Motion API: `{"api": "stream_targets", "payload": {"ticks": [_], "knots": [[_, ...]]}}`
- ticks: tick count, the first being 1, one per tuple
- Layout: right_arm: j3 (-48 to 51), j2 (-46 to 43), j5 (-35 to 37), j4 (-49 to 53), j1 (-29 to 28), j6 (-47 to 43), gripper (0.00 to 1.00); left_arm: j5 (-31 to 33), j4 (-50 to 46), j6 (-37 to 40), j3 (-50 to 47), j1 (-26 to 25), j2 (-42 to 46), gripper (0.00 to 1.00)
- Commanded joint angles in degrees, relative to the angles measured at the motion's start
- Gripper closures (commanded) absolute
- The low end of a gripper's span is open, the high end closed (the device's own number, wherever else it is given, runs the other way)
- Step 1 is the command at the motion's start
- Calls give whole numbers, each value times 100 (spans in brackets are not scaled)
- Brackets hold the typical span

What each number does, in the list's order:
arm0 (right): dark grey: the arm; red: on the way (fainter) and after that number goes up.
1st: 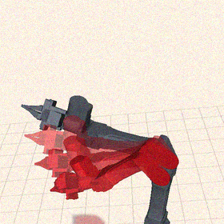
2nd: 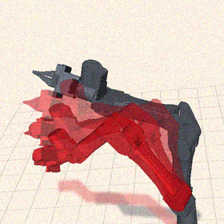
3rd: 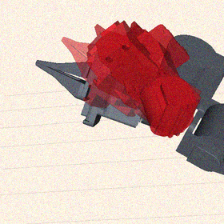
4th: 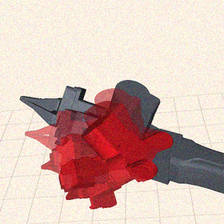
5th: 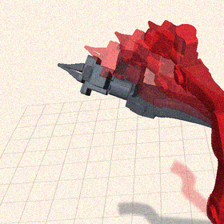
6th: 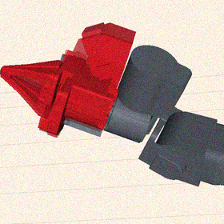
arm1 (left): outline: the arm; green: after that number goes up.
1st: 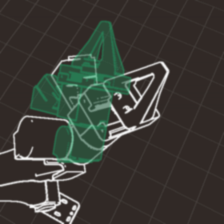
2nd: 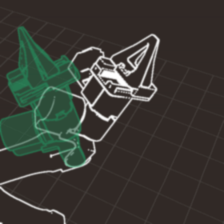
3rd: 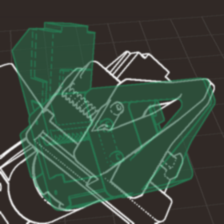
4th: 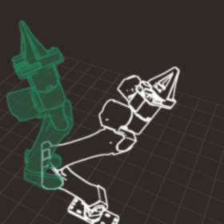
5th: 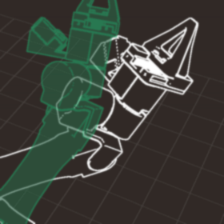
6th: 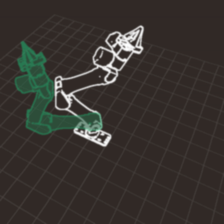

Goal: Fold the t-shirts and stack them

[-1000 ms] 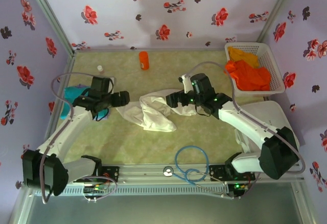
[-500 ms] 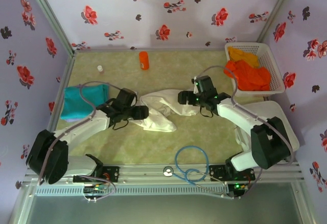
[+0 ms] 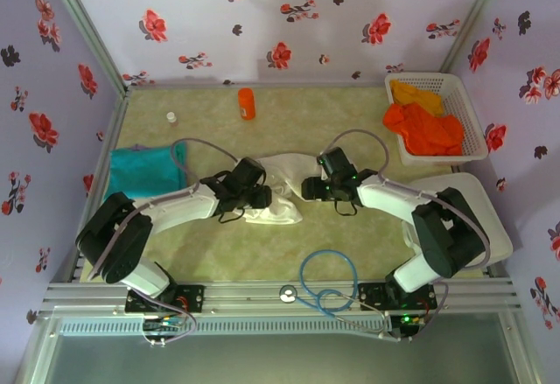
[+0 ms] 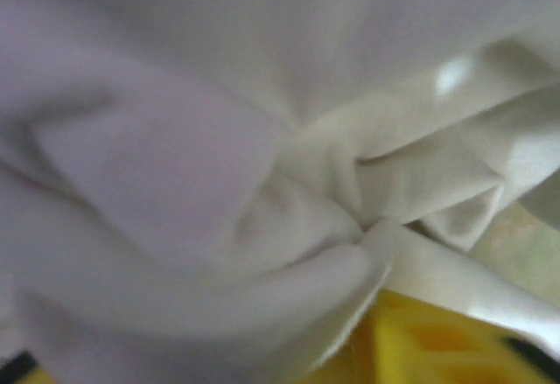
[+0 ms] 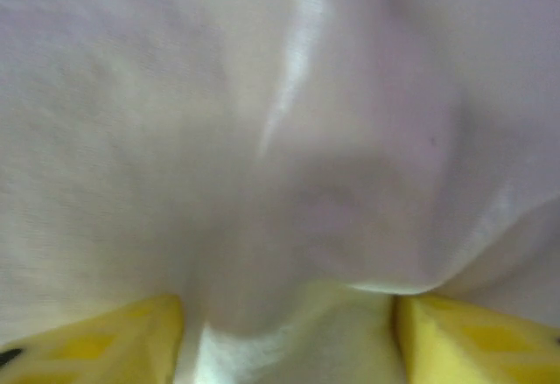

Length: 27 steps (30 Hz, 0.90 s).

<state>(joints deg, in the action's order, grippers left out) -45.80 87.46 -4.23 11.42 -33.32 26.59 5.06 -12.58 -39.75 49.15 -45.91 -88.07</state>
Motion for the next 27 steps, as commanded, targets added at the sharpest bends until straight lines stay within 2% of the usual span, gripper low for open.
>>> {"api": "stream_targets", "payload": {"ticks": [1,3,6,9,12,16,21,27], "knots": [[-78,-32,615,177,9,116,61,492,-464,273,320,-21,-10,78],[-93,-119,813,244,59,136,80,634,-699,514,348,-7,110,83],[-161,-304,988,334,221,115,100,628,-876,1148,363,89,453,90],[-249,-621,1162,423,442,78,100,711,-1389,1927,640,260,796,90],[-339,-1100,1471,527,630,-19,100,778,-2026,2389,1071,563,998,90],[-391,-1798,1993,486,695,-261,100,670,-2280,2788,1408,884,1263,89],[-252,-2514,2017,103,693,-664,100,658,-2502,3143,1750,1146,1463,88],[-109,-2880,1979,-124,694,-856,100,685,-2545,3461,1810,1313,1667,85]]}}
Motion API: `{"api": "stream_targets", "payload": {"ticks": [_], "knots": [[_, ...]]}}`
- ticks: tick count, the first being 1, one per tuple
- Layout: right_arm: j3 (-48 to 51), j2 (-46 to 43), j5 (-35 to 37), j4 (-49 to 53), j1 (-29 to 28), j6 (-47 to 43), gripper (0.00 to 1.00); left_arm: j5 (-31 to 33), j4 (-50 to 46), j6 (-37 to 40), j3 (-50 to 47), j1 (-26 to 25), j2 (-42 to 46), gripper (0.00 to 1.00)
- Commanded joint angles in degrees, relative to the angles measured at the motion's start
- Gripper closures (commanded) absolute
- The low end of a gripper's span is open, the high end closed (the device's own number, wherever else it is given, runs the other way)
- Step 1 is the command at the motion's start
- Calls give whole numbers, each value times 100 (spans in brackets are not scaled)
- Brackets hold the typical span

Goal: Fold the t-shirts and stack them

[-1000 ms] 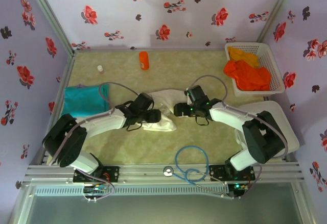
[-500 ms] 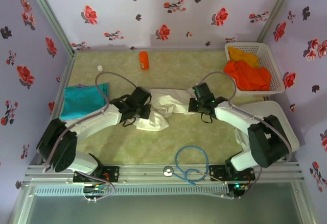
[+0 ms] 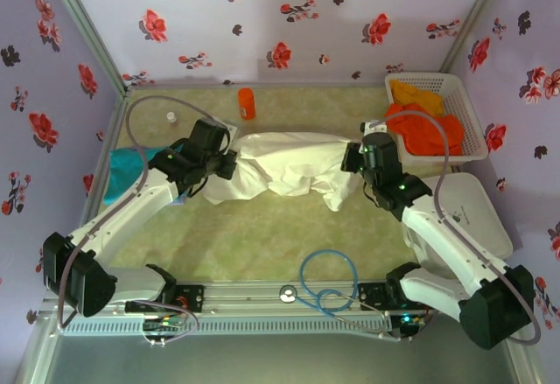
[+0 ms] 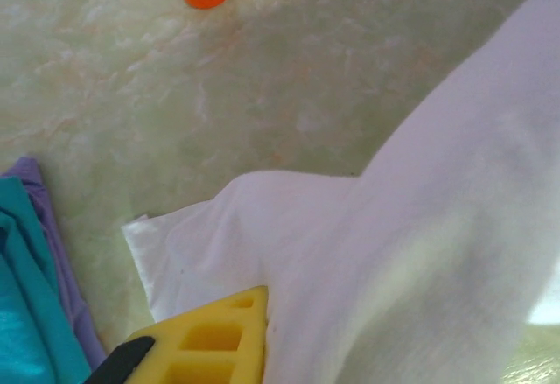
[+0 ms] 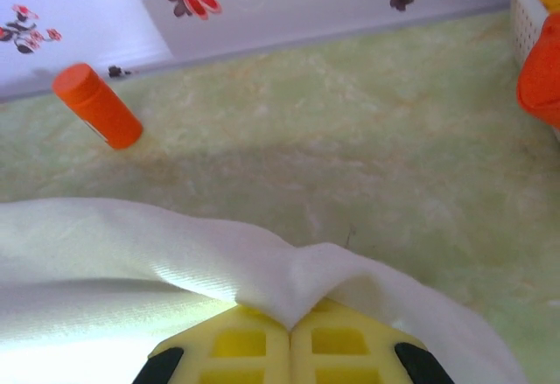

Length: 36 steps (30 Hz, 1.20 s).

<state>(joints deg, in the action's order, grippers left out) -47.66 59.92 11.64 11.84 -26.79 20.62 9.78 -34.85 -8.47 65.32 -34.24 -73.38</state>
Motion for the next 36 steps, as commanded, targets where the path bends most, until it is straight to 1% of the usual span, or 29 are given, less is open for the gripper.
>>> {"api": "stream_targets", "payload": {"ticks": [1,3,5,7,10,12,15,16,17,18,19,20,22,23,24,25,26,27,29,30,31,33,35,36], "knots": [[65,-137,376,-139,41,-277,100,217,-357,337,217,171,216,84],[73,-188,308,-138,42,-337,100,192,-438,345,268,176,256,84],[124,-243,-42,-243,42,-456,100,59,-436,366,256,181,332,84],[174,-265,-523,-322,42,-582,100,-54,-413,393,172,181,409,84],[306,-323,-1733,-319,-7,-941,100,-121,-527,340,-1,181,461,83],[550,-456,-1884,-333,-222,-1044,99,-151,-650,261,-154,181,467,84],[898,-608,-1608,-271,-535,-844,97,-249,-749,156,-443,182,521,84],[1001,-628,-1589,-261,-570,-740,95,-265,-749,114,-531,182,533,84],[1119,-661,-1566,-265,-595,-616,86,-274,-735,65,-620,182,555,84],[1225,-706,-1476,-269,-617,-514,68,-260,-710,25,-687,181,554,84],[1289,-748,-1269,-263,-626,-411,54,-236,-678,-32,-730,180,554,83],[1336,-790,-883,-208,-626,-262,42,-189,-643,-95,-748,185,530,83],[1262,-802,-50,56,-589,32,29,-203,-579,-159,-711,181,443,83],[1185,-762,314,220,-534,144,19,-205,-550,-197,-677,181,372,83],[1078,-677,522,409,-424,292,13,-205,-524,-230,-638,183,301,82],[980,-550,529,562,-268,402,10,-200,-494,-263,-626,180,239,78],[866,-369,291,677,-45,506,8,-170,-500,-325,-617,181,156,65],[767,-167,-66,731,172,552,5,-113,-520,-444,-617,190,74,55],[577,193,-531,789,364,526,2,-94,-562,-704,-679,190,-65,43],[484,360,-710,761,367,401,2,-104,-567,-863,-738,197,-116,31],[414,483,-891,723,363,260,1,-101,-567,-1010,-822,203,-147,26],[211,684,-1250,683,342,85,1,-99,-551,-1318,-1014,200,-167,19],[108,805,-1558,497,314,-52,1,-145,-445,-1691,-1228,203,-136,14],[84,908,-1761,350,304,-119,1,-240,-300,-1866,-1366,206,-124,13]]}}
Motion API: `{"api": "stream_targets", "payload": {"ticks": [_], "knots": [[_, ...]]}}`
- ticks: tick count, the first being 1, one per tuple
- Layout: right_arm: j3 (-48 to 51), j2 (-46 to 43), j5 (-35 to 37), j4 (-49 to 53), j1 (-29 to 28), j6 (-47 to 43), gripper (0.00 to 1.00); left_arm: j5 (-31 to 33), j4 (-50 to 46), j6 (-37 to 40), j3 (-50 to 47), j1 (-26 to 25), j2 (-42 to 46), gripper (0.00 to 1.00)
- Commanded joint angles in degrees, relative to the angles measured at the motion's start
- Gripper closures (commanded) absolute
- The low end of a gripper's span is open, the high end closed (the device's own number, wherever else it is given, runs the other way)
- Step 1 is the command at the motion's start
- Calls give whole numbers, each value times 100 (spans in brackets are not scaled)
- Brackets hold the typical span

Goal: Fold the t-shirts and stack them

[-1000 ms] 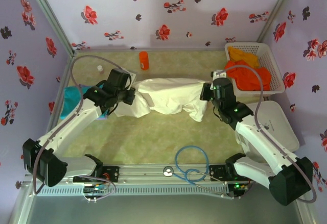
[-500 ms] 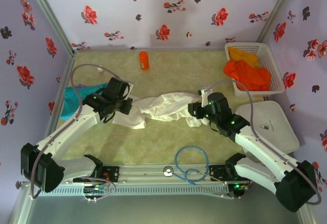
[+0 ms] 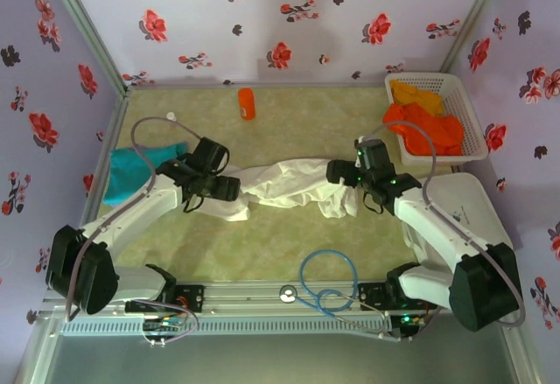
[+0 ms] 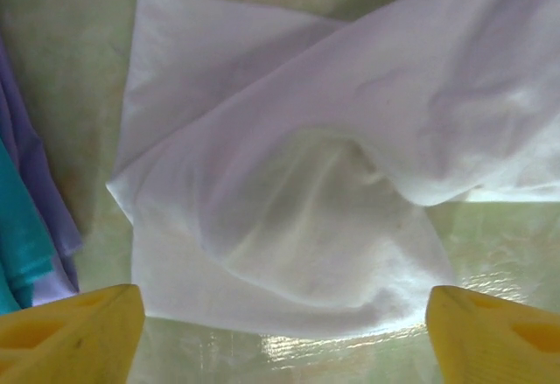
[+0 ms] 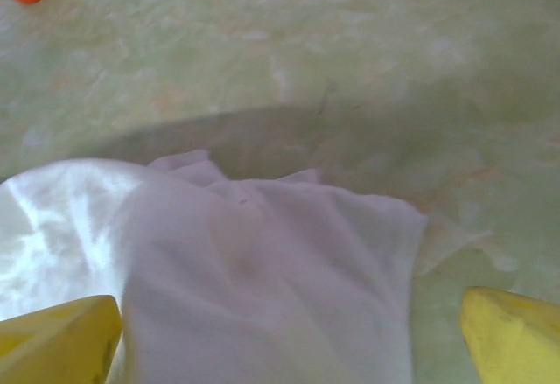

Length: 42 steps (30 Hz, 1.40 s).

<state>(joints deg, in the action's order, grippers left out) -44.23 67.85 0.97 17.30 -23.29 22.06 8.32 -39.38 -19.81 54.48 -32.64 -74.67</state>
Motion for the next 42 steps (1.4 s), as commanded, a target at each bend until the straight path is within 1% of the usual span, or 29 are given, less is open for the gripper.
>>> {"api": "stream_targets", "payload": {"ticks": [1,3,5,7,10,13,16,17,18,19,20,21,22,23,26,29,31,33,34,35,36,38,40,41,42], "knots": [[-327,234,-853,-243,-49,-303,2,-195,338,-888,-419,49,-1,11],[-569,583,-945,-91,-77,-317,6,-392,721,-1123,-669,55,-125,12],[-670,846,-1009,-31,-150,-298,14,-431,955,-1258,-764,66,-406,17],[-477,810,-802,-205,-298,-219,18,-389,1179,-1312,-799,65,-638,22],[-74,708,-730,-554,-396,-129,31,-344,1620,-1389,-945,82,-876,33],[57,764,-756,-387,-421,-81,50,-333,1732,-1335,-827,91,-1180,44],[222,742,-783,-340,-473,-29,67,-208,1734,-1198,-598,95,-1440,55],[271,723,-778,-312,-499,-8,73,-133,1727,-1134,-513,99,-1503,61],[322,697,-835,-306,-519,23,81,-57,1710,-1063,-426,101,-1543,69],[352,688,-945,-314,-547,49,87,11,1679,-995,-334,100,-1579,79],[383,673,-1148,-334,-592,61,91,61,1614,-921,-205,109,-1620,91],[409,659,-1424,-390,-662,40,95,76,1529,-833,-68,117,-1635,97],[429,630,-1677,-480,-780,5,96,69,1398,-713,137,118,-1661,100],[433,607,-1911,-561,-946,-38,97,65,1279,-587,358,119,-1673,100],[351,528,-2084,-695,-1626,-93,99,36,970,-208,1064,112,-1729,100],[239,623,-2171,-1011,-2241,73,98,-53,613,138,1961,77,-1892,99],[179,726,-2129,-1329,-2592,250,94,-187,530,313,2496,25,-2019,99],[232,796,-1918,-1862,-2954,493,90,-459,553,453,2951,-26,-2195,98],[252,839,-1761,-2095,-3095,581,78,-575,547,505,3175,-68,-2330,97],[247,869,-1622,-2220,-3168,658,56,-748,505,569,3442,-119,-2491,96],[243,879,-1537,-2283,-3182,699,44,-909,405,645,3678,-163,-2638,96],[237,772,-1135,-2191,-3181,649,32,-1189,141,751,4180,-301,-3014,93],[248,495,-624,-1958,-3175,519,21,-1271,-26,869,4482,-463,-3269,93],[267,309,-330,-1811,-3180,436,18,-1278,-94,938,4574,-548,-3371,90],[292,158,-30,-1677,-3175,418,15,-1280,-156,977,4641,-595,-3437,85]]}}
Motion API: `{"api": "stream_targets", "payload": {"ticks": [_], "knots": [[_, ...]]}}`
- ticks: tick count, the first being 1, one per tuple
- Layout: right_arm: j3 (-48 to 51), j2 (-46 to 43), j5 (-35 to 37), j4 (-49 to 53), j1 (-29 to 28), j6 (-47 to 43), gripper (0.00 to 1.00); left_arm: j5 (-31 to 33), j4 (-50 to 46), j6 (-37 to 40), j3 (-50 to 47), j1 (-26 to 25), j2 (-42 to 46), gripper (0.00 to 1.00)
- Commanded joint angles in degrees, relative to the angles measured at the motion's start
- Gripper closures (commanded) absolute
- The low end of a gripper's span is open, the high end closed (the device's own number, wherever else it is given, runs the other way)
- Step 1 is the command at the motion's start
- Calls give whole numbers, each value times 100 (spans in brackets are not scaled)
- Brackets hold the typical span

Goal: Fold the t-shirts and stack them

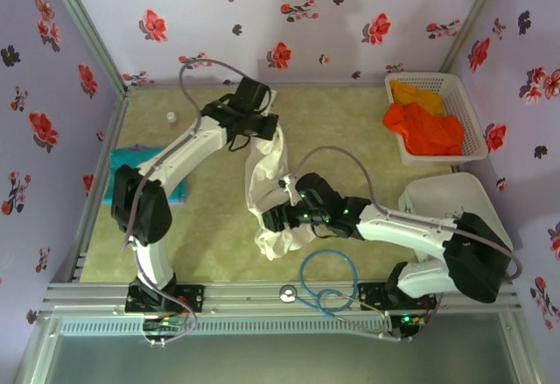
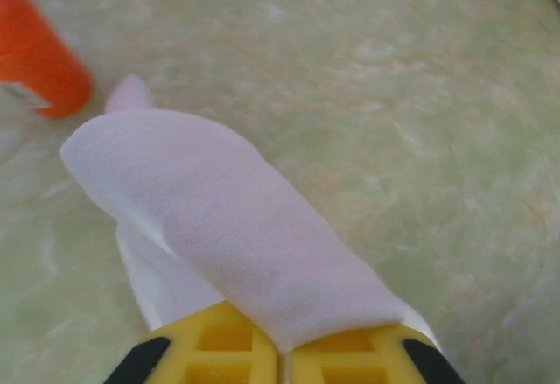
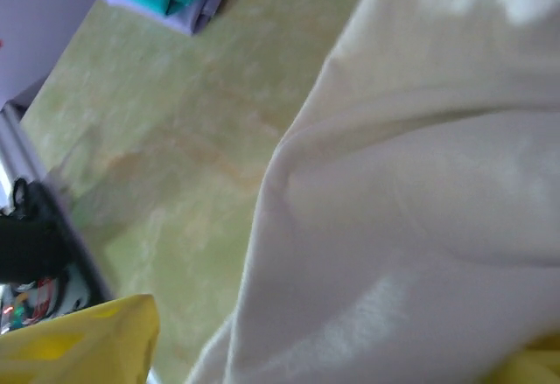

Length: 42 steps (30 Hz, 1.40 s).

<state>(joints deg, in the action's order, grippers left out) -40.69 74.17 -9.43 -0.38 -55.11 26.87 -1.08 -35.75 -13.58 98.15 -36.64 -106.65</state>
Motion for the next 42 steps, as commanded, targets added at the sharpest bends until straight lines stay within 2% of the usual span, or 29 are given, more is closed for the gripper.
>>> {"api": "stream_targets", "payload": {"ticks": [1,3,5,7,10,14,18,25,28,32,34,38,40,42], "knots": [[-53,-615,1406,282,25,-91,11,-341,-591,365,315,-228,-297,71],[-62,-830,1849,598,177,-150,8,-348,-640,276,251,-230,-280,54],[-121,-890,1876,778,528,-173,8,-349,-508,167,-25,-221,-91,38],[-196,-864,1817,829,836,-189,8,-351,-346,42,-357,-195,184,31],[-437,-566,1840,870,1217,-199,8,-349,-257,-118,-906,-154,667,28],[-1302,440,1517,1363,1746,-35,6,-347,-167,-397,-1857,-50,1499,27],[-1829,1382,1167,1248,2020,123,6,-341,-51,-782,-2900,17,2339,27],[-2770,2996,423,1224,2565,614,14,-662,604,-2014,-4859,-9,3551,27],[-3083,3510,24,1090,2711,761,23,-808,1176,-2683,-5616,-95,3722,27],[-3235,3708,-149,859,2760,900,44,-875,1866,-3293,-6143,-423,3705,27],[-3207,3623,-34,829,2776,893,59,-876,2341,-3546,-6305,-569,3579,28],[-2975,3247,163,763,2912,916,94,-910,3173,-3713,-6232,-677,2931,29],[-2785,3003,192,693,2990,959,100,-876,3473,-3693,-6104,-678,2601,33],[-2588,2703,235,641,3048,926,100,-797,3768,-3663,-5912,-669,2228,36]]}}
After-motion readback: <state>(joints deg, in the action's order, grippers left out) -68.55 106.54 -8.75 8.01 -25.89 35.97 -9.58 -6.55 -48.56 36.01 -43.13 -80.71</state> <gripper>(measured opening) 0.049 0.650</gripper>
